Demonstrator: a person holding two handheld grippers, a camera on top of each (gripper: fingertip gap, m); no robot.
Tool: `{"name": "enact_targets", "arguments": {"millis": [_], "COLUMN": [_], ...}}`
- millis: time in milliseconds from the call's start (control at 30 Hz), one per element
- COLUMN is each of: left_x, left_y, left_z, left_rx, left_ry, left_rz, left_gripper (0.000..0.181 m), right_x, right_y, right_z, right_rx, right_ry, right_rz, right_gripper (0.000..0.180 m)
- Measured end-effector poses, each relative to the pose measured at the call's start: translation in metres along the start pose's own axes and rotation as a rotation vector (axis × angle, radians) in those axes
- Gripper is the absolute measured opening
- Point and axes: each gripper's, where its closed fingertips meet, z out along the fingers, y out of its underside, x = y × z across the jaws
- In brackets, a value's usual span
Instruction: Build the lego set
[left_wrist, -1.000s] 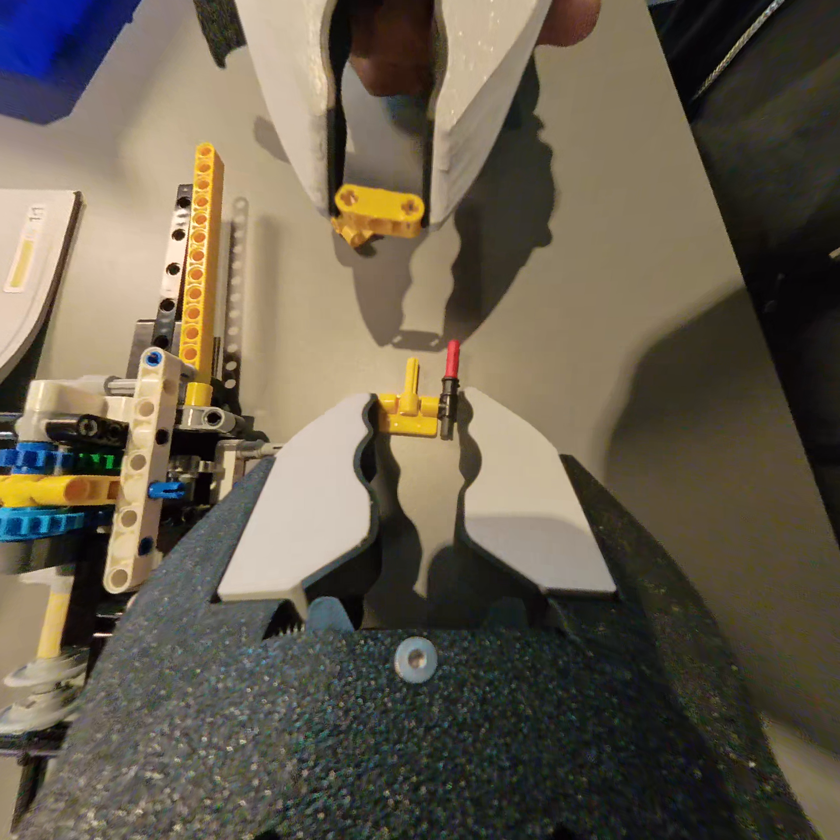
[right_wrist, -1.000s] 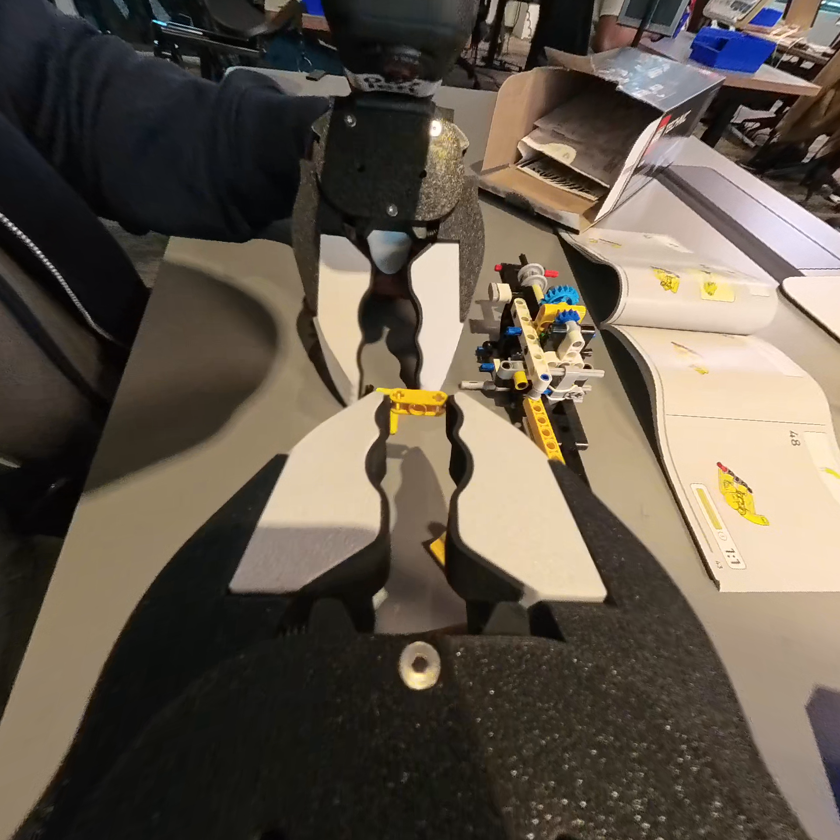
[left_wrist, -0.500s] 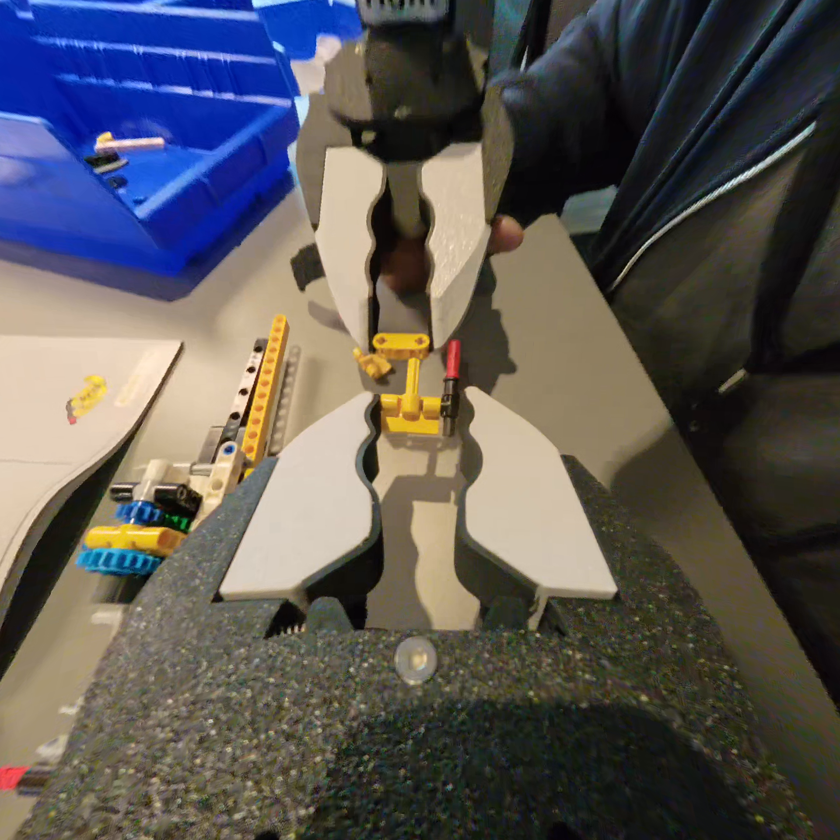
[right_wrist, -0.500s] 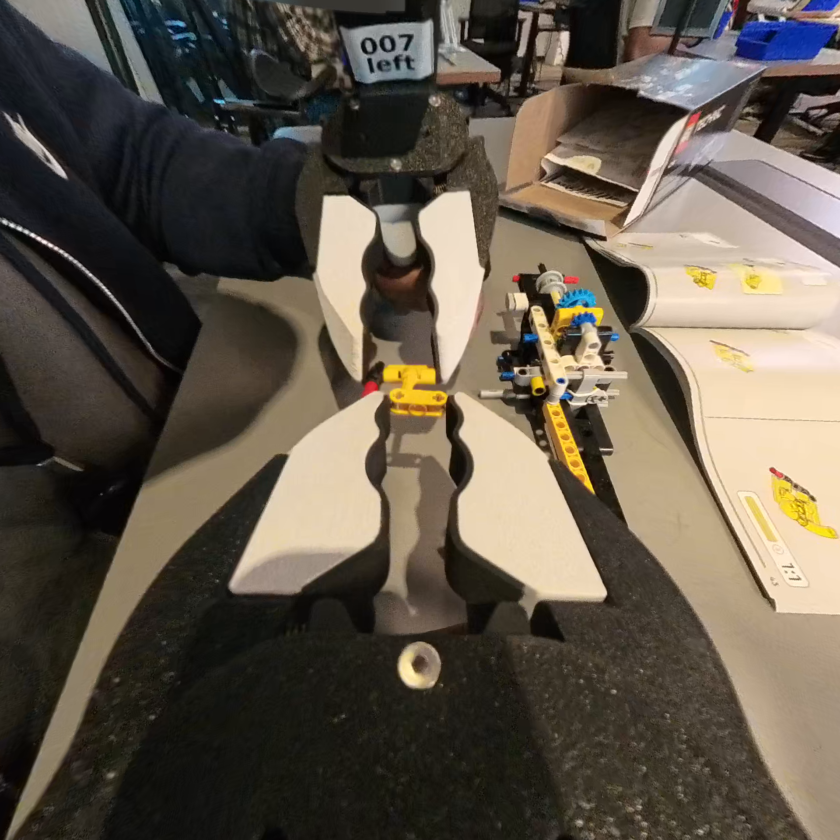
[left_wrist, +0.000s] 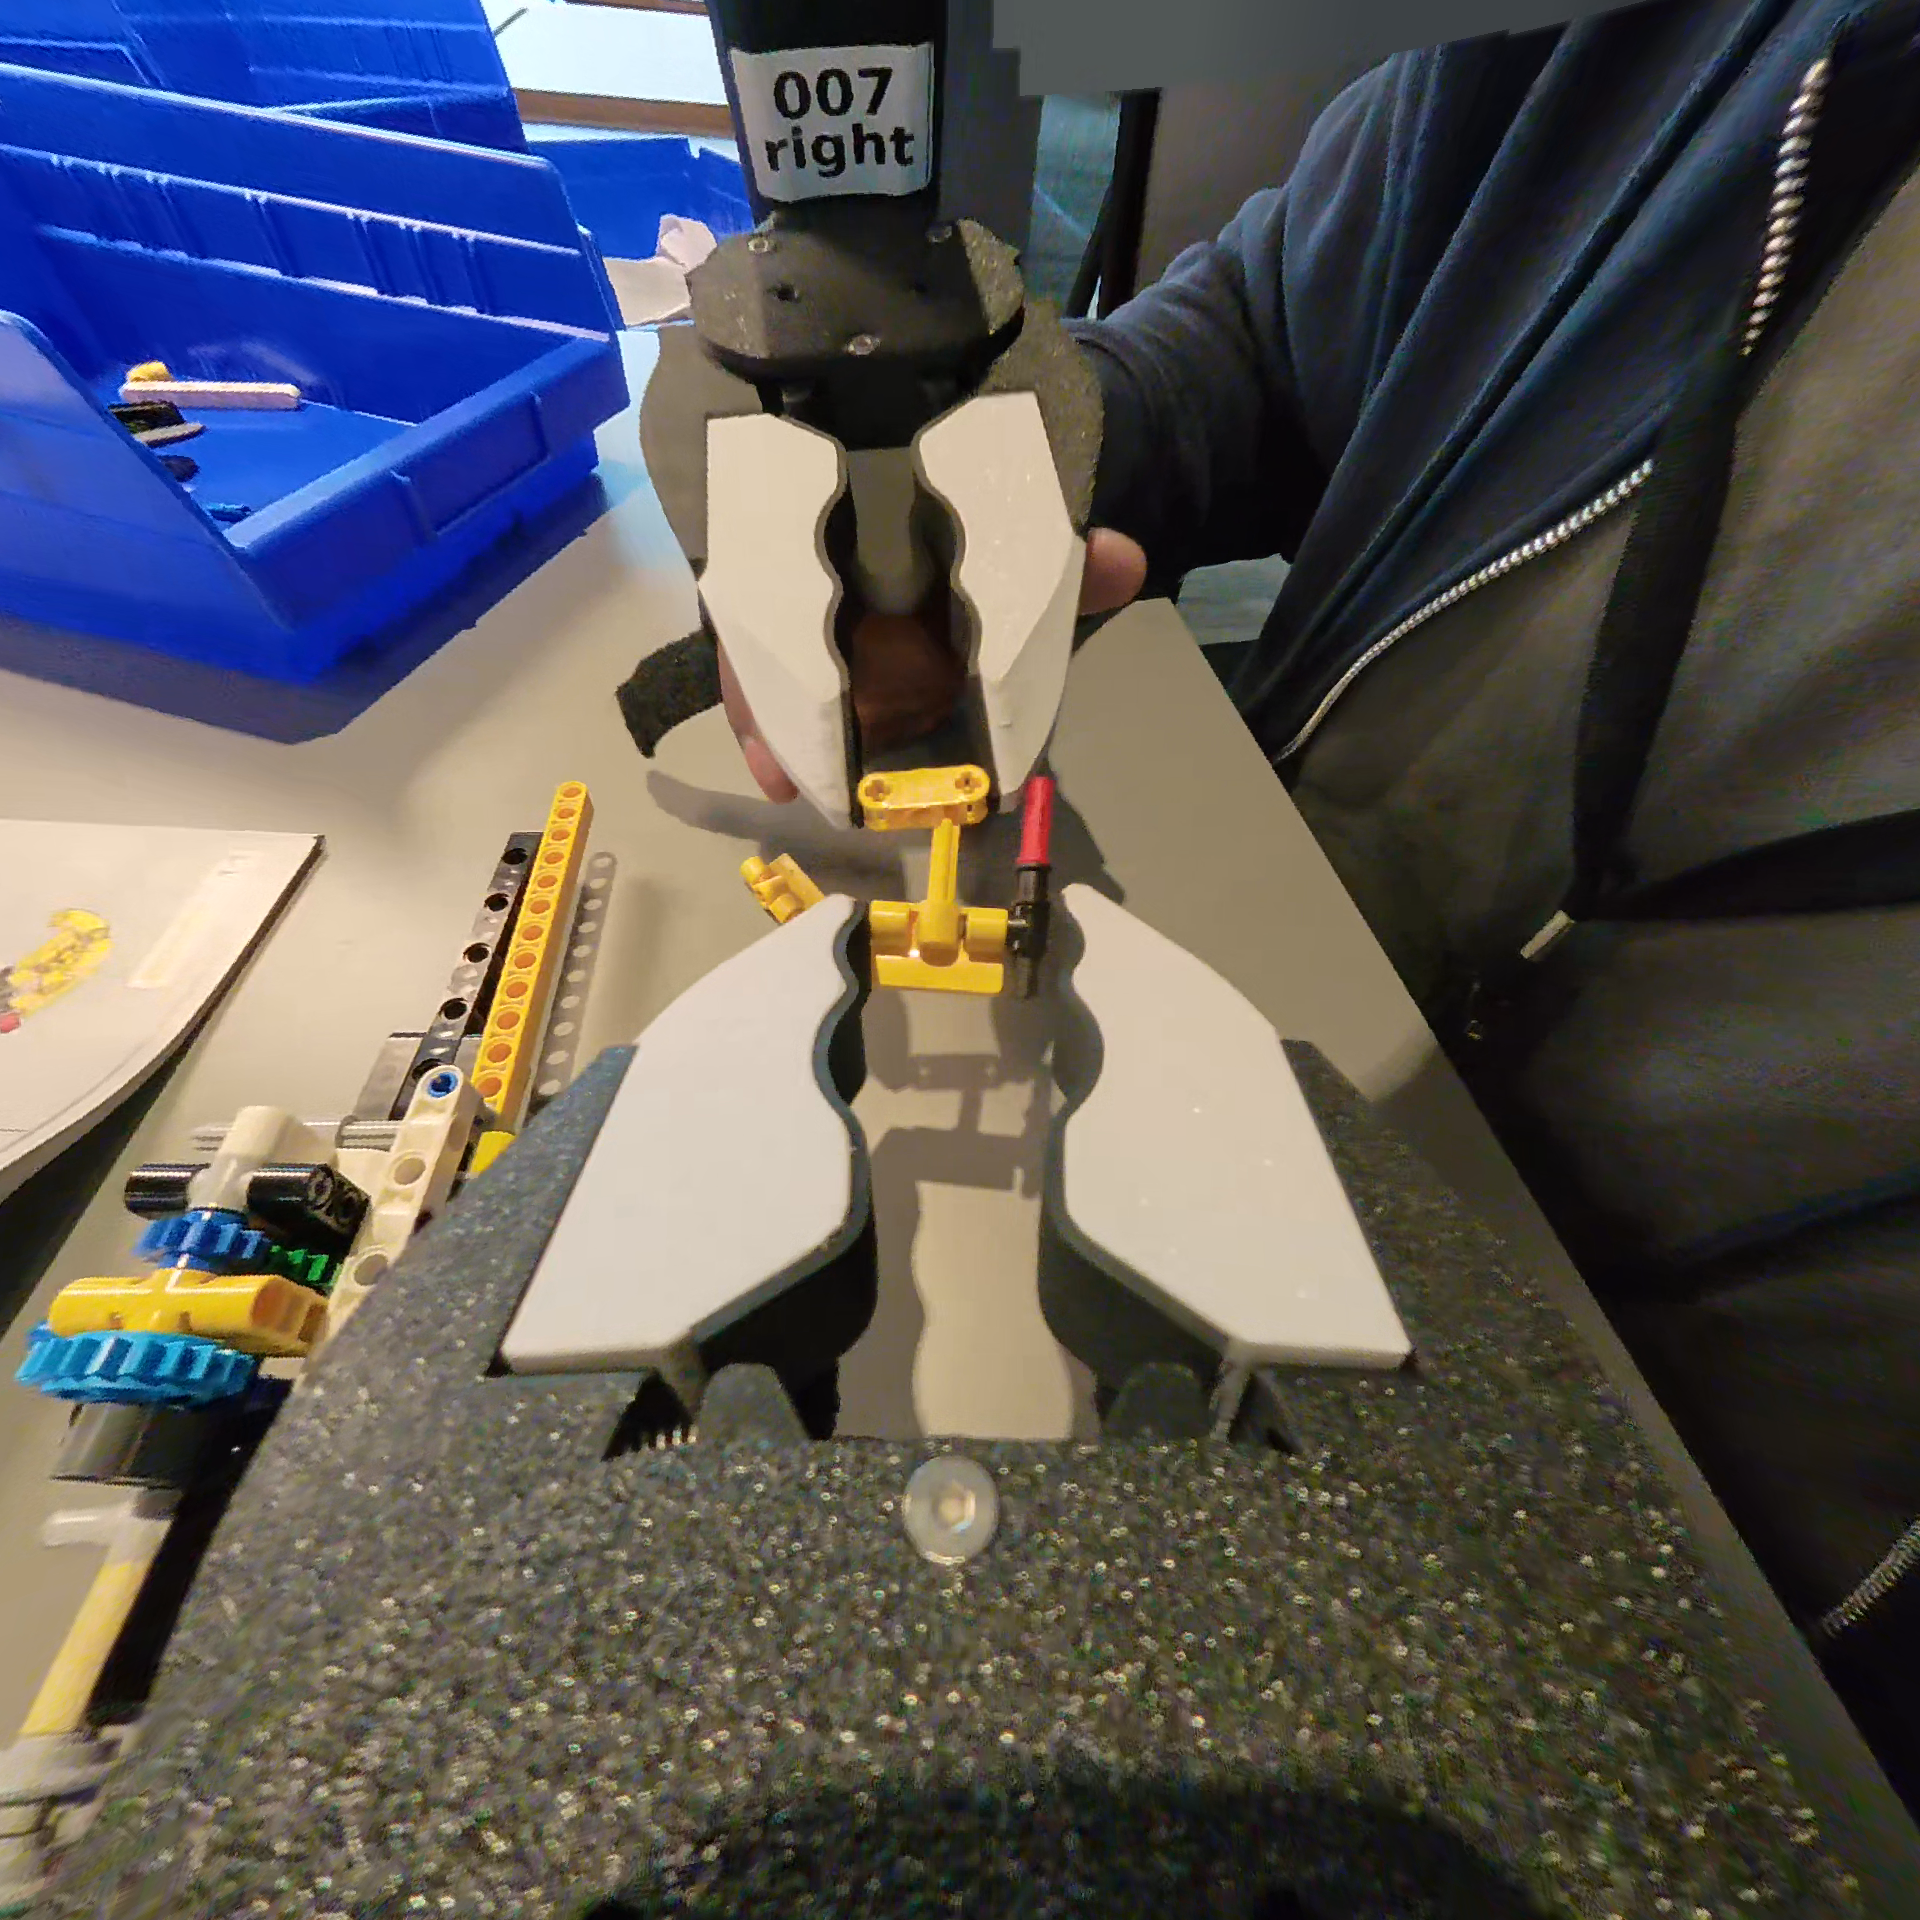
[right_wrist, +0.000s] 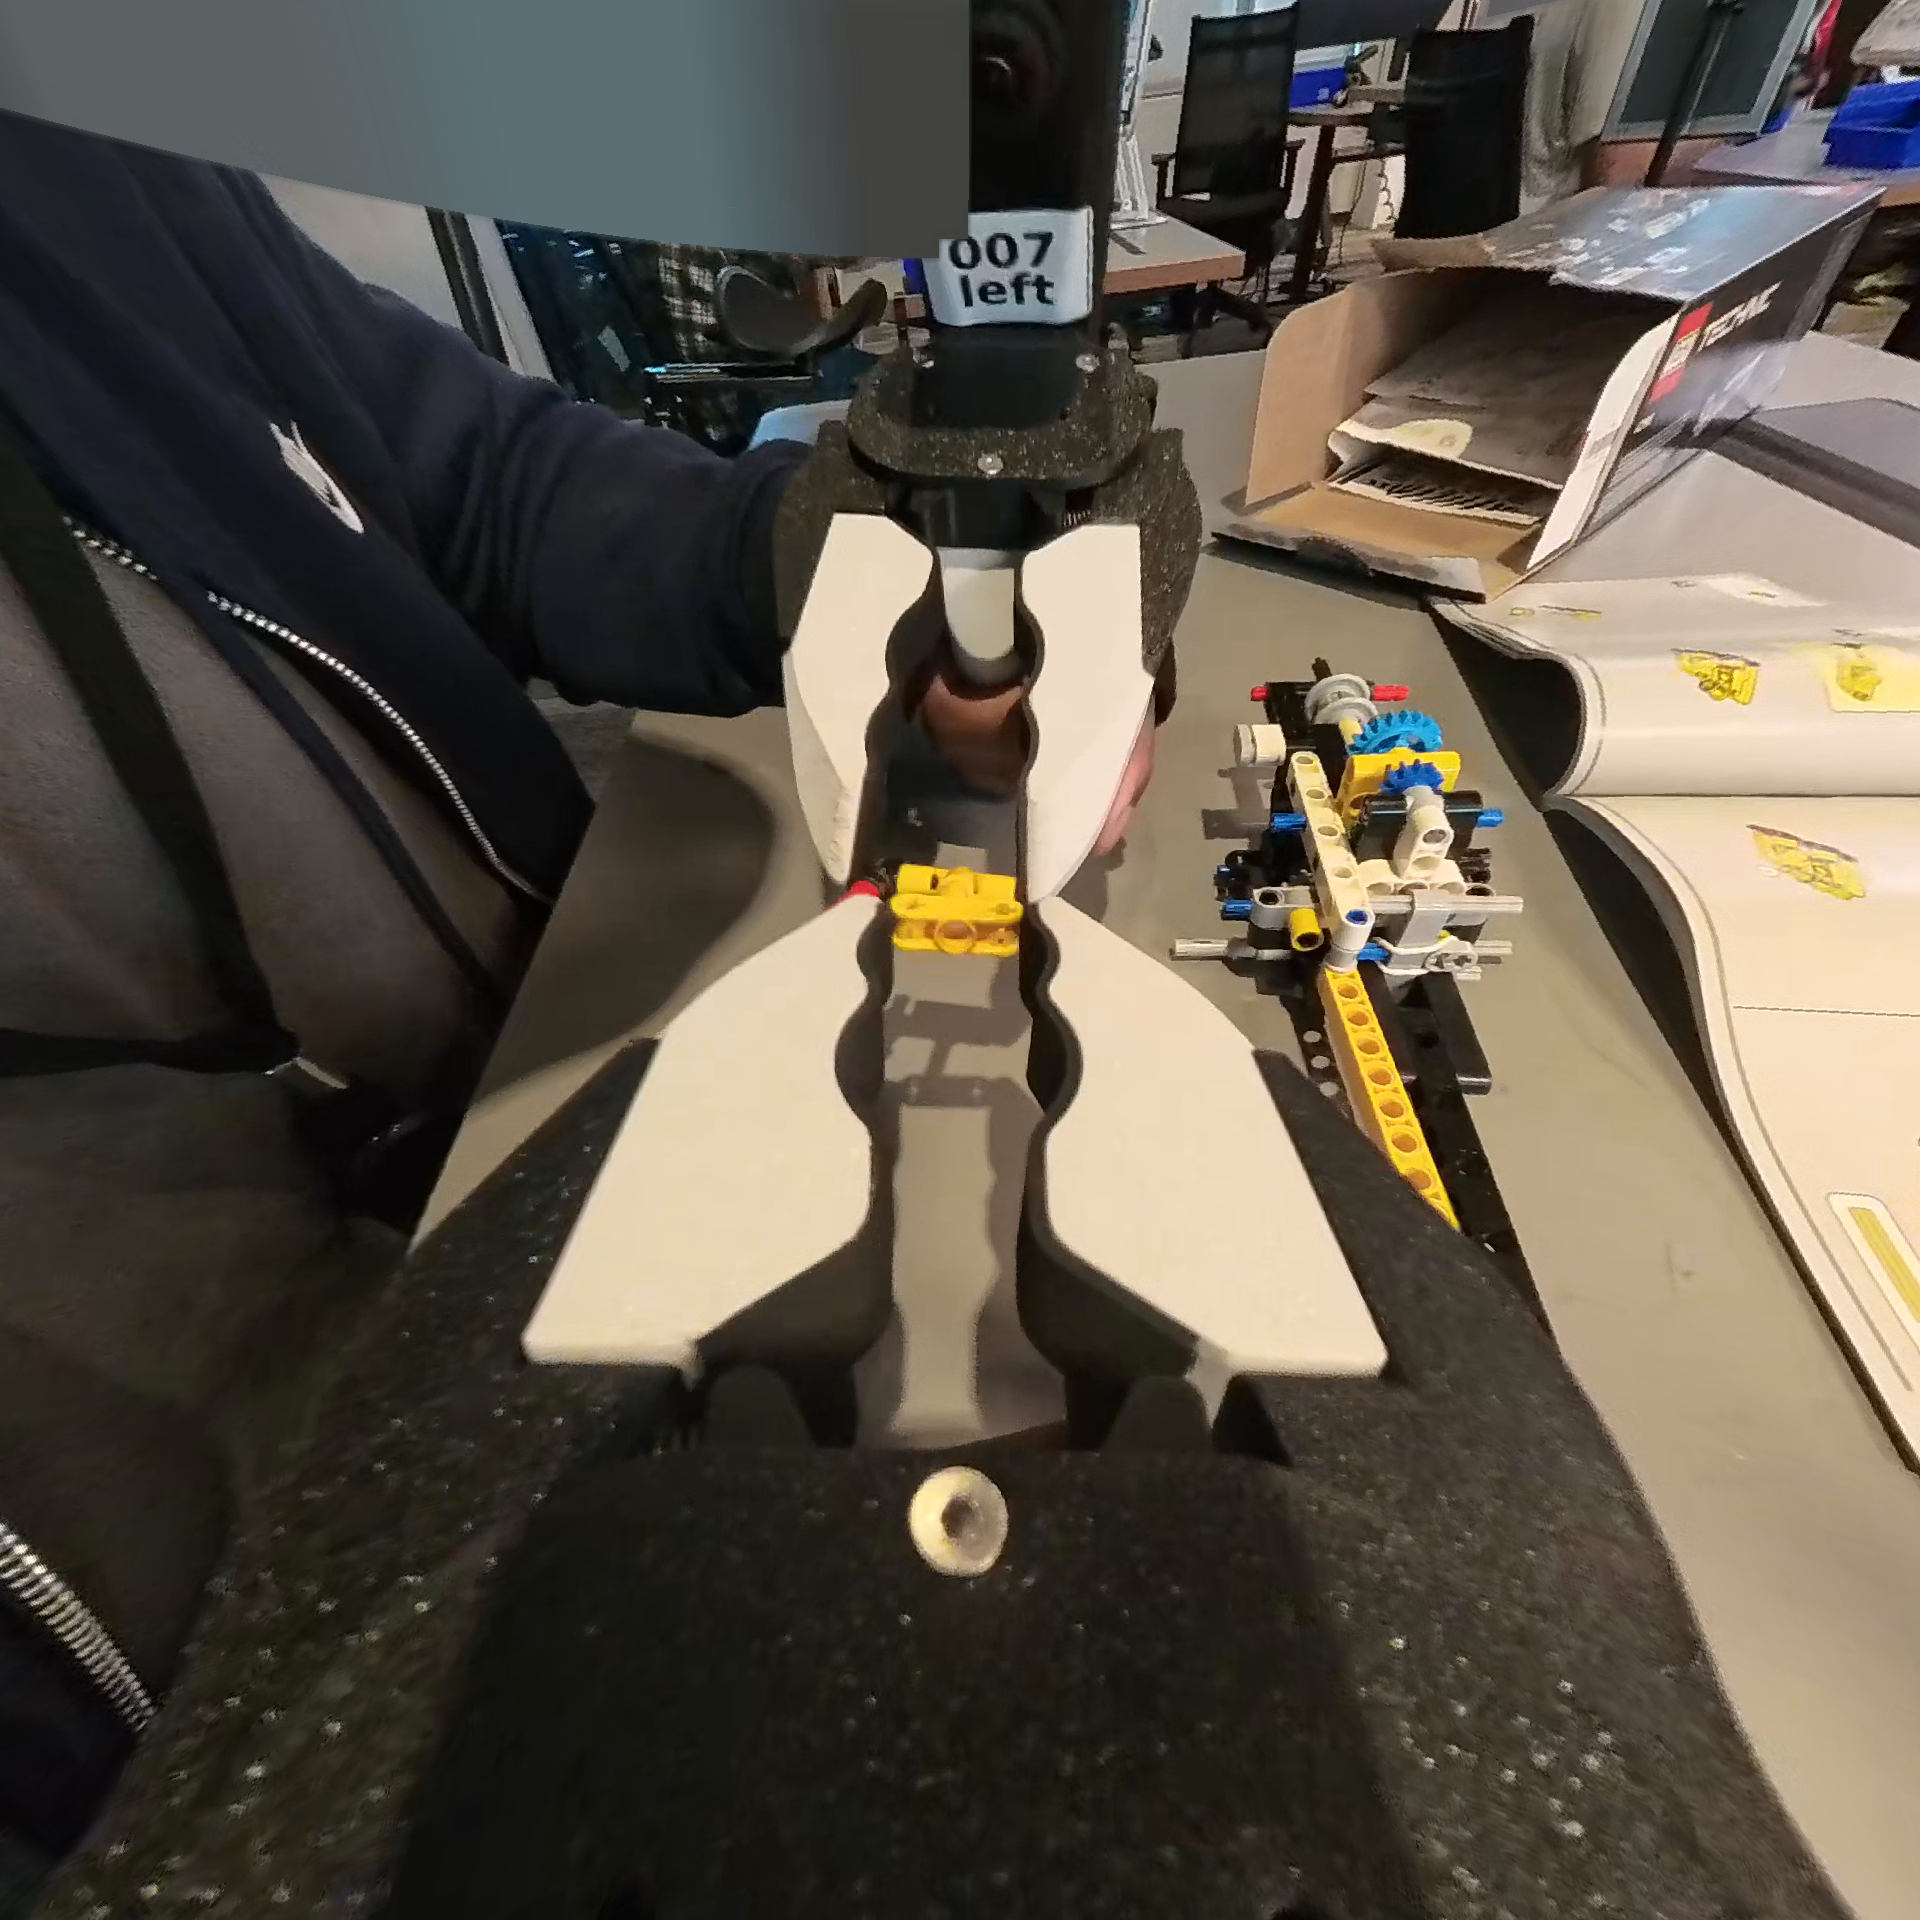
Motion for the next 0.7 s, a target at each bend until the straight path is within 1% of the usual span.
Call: {"name": "enact_targets", "arguments": {"millis": [200,467,600,700], "left_x": [0.0012,0.0028,0.0020,0.0023], "left_y": [-0.0067,-0.0026,0.0005,0.0019], "left_z": [-0.0028,-0.0004,0.0010,0.0016], "left_rx": [0.066,0.043,0.026,0.015], "left_ry": [0.056,0.091,0.110,0.134], "left_rz": [-0.095,-0.178,-0.253,-0.310], "left_gripper": [0.032,0.033,0.033,0.033], "right_x": [-0.0027,-0.0026,-0.0008,-0.0010], "right_y": [-0.0012,-0.0014,0.0006,0.0028], "right_z": [-0.0010,0.0000,0.0006,0.0010], "right_rx": [0.014,0.014,-0.016,-0.045], "right_ry": [-0.028,-0.018,0.022,0.053], "right_rz": [0.002,-0.019,-0.084,-0.170], "right_gripper": [0.023,0.023,0.023,0.023]}}
